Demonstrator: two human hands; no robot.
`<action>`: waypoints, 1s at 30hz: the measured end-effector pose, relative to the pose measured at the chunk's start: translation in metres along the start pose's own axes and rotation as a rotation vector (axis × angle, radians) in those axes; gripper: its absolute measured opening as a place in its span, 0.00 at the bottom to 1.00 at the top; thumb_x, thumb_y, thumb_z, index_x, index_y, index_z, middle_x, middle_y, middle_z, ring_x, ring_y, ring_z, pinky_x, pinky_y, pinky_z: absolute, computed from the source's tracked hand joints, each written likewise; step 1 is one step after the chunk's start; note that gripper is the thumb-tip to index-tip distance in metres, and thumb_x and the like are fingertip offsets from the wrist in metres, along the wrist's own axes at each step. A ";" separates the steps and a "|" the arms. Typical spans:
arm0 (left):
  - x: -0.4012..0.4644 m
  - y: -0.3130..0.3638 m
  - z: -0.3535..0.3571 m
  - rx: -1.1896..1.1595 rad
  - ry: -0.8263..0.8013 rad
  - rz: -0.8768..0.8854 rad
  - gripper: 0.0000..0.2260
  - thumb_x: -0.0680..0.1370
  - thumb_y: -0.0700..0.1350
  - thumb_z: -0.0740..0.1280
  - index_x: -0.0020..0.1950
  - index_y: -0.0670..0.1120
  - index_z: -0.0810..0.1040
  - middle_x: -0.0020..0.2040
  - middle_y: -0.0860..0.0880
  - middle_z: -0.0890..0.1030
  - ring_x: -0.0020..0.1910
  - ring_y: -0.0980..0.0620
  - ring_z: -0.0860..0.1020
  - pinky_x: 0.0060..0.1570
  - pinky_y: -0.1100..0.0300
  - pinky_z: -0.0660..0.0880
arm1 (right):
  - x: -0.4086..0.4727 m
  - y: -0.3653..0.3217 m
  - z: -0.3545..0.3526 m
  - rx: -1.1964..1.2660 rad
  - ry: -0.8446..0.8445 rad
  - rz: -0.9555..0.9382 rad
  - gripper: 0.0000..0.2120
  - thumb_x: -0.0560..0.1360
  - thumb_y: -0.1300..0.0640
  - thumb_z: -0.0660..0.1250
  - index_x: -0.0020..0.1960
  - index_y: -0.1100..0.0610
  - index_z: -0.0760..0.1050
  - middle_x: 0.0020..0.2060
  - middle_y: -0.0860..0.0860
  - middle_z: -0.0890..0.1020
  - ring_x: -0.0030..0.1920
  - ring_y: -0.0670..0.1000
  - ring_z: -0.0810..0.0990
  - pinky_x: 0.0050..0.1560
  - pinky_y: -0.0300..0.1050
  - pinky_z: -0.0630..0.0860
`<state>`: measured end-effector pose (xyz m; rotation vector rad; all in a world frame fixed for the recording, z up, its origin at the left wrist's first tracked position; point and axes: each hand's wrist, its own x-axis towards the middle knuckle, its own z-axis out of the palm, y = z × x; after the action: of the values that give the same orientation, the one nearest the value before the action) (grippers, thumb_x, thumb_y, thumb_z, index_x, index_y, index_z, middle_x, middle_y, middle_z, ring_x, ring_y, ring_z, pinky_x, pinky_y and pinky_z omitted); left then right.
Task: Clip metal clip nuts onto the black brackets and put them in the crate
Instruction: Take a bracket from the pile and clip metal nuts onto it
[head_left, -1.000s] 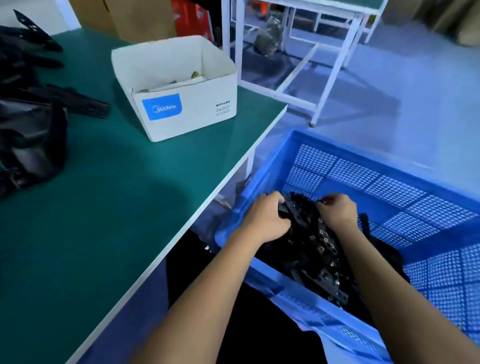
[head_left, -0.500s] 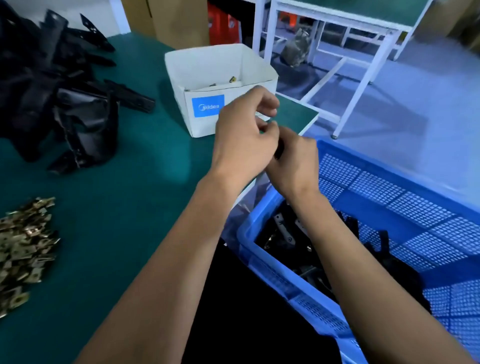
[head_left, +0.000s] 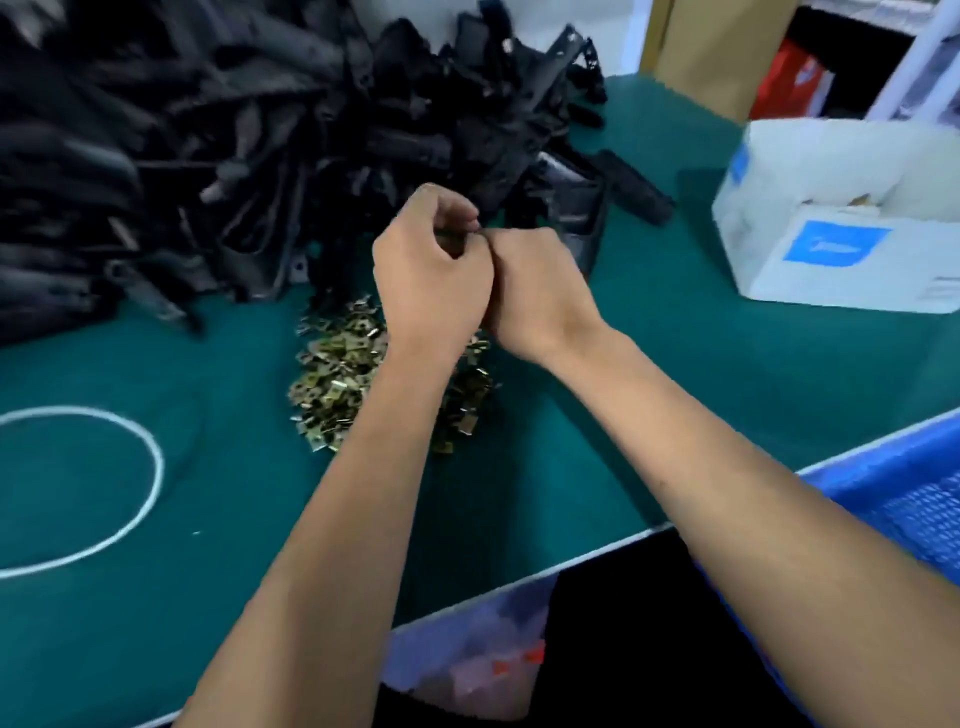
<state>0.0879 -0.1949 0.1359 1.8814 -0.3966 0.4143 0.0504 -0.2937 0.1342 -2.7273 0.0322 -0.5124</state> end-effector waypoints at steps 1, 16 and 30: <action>0.006 -0.012 -0.016 0.027 0.038 -0.010 0.08 0.72 0.37 0.66 0.47 0.47 0.81 0.41 0.57 0.82 0.43 0.58 0.81 0.51 0.55 0.79 | 0.009 -0.013 0.010 0.036 -0.022 -0.022 0.12 0.72 0.60 0.65 0.52 0.51 0.81 0.43 0.54 0.86 0.45 0.62 0.83 0.38 0.48 0.70; 0.038 -0.101 -0.095 -0.021 0.381 -0.342 0.05 0.77 0.42 0.66 0.46 0.45 0.81 0.39 0.55 0.81 0.40 0.62 0.81 0.49 0.59 0.80 | 0.086 -0.078 0.080 0.417 -0.158 0.193 0.10 0.74 0.59 0.72 0.50 0.46 0.87 0.46 0.43 0.86 0.50 0.46 0.83 0.53 0.41 0.80; 0.035 -0.077 -0.099 -1.186 -0.144 -0.653 0.26 0.84 0.56 0.62 0.71 0.35 0.72 0.61 0.38 0.82 0.60 0.37 0.81 0.61 0.43 0.79 | 0.043 -0.057 0.032 0.966 -0.293 -0.214 0.03 0.76 0.66 0.74 0.49 0.60 0.85 0.39 0.47 0.84 0.39 0.44 0.80 0.42 0.38 0.76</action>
<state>0.1448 -0.0792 0.1207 0.7782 -0.0477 -0.3627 0.1000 -0.2330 0.1415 -1.8246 -0.4621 -0.1080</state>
